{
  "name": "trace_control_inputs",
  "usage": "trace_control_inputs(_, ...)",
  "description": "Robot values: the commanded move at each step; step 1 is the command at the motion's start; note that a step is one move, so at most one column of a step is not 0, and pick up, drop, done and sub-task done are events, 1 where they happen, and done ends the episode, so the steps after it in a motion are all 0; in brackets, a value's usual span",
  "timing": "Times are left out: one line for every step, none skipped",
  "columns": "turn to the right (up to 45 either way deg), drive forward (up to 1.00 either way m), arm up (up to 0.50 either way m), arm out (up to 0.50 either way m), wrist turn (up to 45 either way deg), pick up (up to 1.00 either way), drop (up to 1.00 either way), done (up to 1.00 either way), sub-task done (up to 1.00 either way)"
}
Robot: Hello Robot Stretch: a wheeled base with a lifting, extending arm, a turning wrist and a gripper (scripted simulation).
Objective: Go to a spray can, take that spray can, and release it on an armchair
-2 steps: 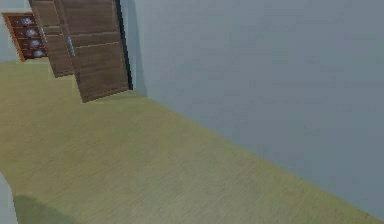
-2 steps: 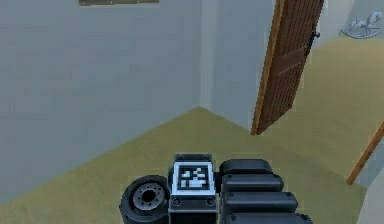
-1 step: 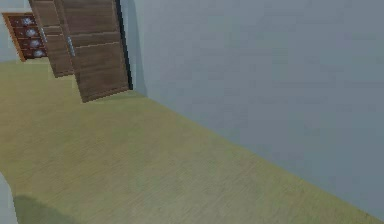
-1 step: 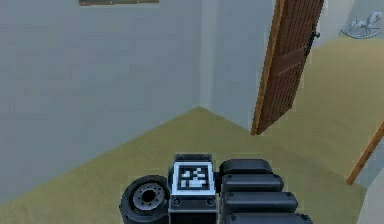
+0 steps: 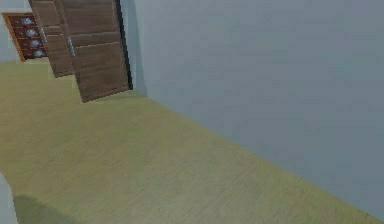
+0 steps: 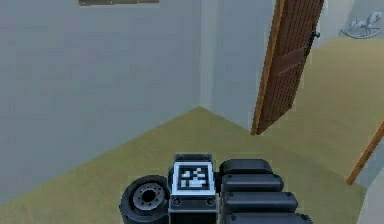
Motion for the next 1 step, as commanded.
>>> trace_control_inputs(-42.0,0.0,0.0,0.0,0.0,0.0,0.0,0.0,0.0)
